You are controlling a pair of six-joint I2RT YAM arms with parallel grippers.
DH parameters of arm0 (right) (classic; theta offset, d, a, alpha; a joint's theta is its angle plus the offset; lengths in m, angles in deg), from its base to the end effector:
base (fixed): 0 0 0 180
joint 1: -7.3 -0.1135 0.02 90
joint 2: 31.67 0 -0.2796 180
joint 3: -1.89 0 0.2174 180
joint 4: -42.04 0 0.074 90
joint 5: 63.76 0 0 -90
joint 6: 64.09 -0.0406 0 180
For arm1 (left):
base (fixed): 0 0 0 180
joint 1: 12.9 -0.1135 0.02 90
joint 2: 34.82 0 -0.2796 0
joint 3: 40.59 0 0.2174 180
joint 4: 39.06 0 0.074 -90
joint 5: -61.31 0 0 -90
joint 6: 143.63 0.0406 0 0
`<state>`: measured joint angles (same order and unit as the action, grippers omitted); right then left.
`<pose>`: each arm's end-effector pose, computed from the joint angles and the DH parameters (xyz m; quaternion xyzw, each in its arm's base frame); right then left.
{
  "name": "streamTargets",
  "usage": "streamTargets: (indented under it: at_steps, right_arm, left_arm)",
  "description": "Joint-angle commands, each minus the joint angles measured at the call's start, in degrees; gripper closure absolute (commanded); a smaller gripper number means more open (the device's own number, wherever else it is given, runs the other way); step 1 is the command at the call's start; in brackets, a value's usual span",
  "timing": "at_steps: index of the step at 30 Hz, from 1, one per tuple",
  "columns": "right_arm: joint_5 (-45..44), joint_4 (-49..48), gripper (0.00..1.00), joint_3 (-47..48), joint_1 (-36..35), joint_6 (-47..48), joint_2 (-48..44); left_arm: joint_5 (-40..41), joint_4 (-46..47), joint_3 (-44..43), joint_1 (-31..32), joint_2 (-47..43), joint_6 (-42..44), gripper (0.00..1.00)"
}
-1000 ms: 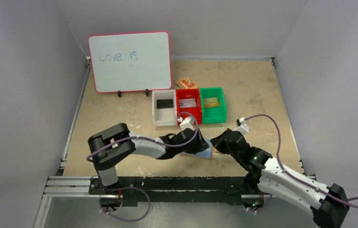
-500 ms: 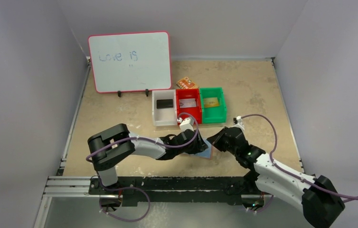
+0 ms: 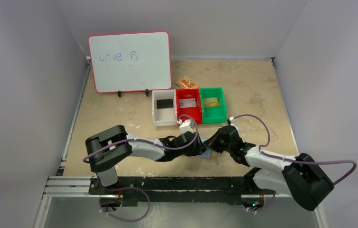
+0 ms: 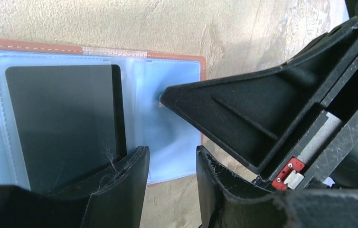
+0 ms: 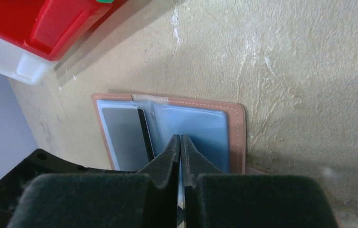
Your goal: Take the credit cards out of the card holder
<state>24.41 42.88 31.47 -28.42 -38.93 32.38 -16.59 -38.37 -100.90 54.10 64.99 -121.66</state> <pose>0.1391 0.0984 0.1756 0.2304 0.8578 0.3442 0.3044 0.1344 -0.2949 0.1795 -0.0536 0.8964 -0.3606 0.2521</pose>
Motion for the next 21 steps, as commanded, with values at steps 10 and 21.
streamTargets:
  at_steps: [10,21]
  right_arm:
    - [-9.78,5.35,0.98,2.21,0.25,1.0,6.03]
    - [-3.59,2.06,0.98,3.72,0.23,10.2,-3.08]
  left_arm:
    - [0.24,-7.27,-0.17,2.14,1.68,2.42,0.59]
    - [2.6,-8.64,-1.1,2.43,-1.23,3.31,0.59]
